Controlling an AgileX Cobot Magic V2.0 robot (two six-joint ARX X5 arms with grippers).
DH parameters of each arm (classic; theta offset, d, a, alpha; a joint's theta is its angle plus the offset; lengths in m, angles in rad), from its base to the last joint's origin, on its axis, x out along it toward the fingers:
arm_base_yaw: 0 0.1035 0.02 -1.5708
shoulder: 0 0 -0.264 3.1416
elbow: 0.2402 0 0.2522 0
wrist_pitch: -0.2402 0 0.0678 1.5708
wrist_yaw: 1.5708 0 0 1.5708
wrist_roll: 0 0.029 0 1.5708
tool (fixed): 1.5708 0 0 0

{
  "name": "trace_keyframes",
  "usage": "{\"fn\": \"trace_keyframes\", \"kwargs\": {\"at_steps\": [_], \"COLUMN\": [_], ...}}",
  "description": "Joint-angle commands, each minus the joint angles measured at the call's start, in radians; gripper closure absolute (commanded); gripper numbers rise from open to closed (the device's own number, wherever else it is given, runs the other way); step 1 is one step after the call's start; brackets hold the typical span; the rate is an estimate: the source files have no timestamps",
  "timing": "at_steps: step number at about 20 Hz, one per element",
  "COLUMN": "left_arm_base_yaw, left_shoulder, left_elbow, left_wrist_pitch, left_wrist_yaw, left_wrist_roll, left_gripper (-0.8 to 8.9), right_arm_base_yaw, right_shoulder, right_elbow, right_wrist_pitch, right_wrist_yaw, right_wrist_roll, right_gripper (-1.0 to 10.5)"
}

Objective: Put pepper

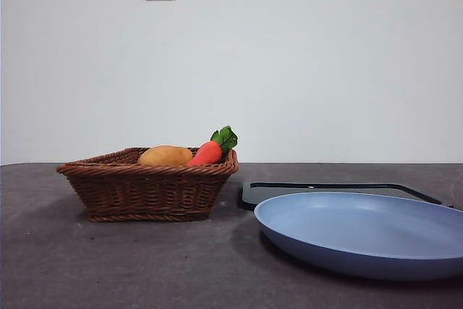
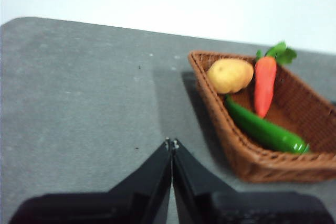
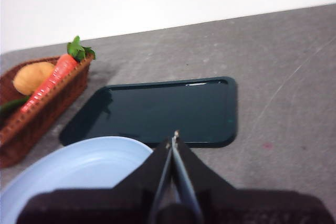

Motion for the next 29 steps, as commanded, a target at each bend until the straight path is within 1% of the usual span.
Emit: {"fn": "trace_keyframes", "kwargs": {"at_steps": [1,6,8,13,18,22,25,29], "left_arm_base_yaw": [0.002,0.002,0.002,0.002,0.002,0.002,0.002,0.002], "left_shoulder": [-0.004,-0.004,-0.004,0.003,0.079,0.175,0.259,0.370], "left_elbow": [-0.010,0.002,0.023,0.118,0.258,0.373,0.462,0.571], "left_wrist_pitch": [0.022,0.060,0.047,-0.019,-0.121,-0.201,-0.269,-0.359], "left_wrist_yaw": [0.012,0.128,0.133,0.133,0.144,0.206,0.265,0.346], "left_wrist_roll": [-0.132,-0.232,-0.253,-0.262,-0.256,-0.203,-0.142,-0.051], "left_gripper": [8.06,8.07,8.07,8.07,8.07,8.07,8.07,8.07], "right_arm_base_yaw": [0.001,0.001,0.001,0.001,0.002,0.002,0.003,0.003], "right_shoulder": [-0.004,-0.004,-0.004,0.021,0.114,0.219,0.313,0.438], "right_elbow": [-0.005,0.008,0.031,0.120,0.241,0.365,0.479,0.644], "right_wrist_pitch": [0.014,0.061,0.066,0.064,0.031,-0.062,-0.181,-0.388], "right_wrist_yaw": [-0.003,-0.003,-0.003,-0.003,-0.005,-0.060,-0.118,-0.181], "right_wrist_roll": [0.126,0.266,0.291,0.291,0.285,0.214,0.134,0.009], "right_gripper": [9.4,9.4,9.4,9.4,9.4,9.4,9.4,9.4]}}
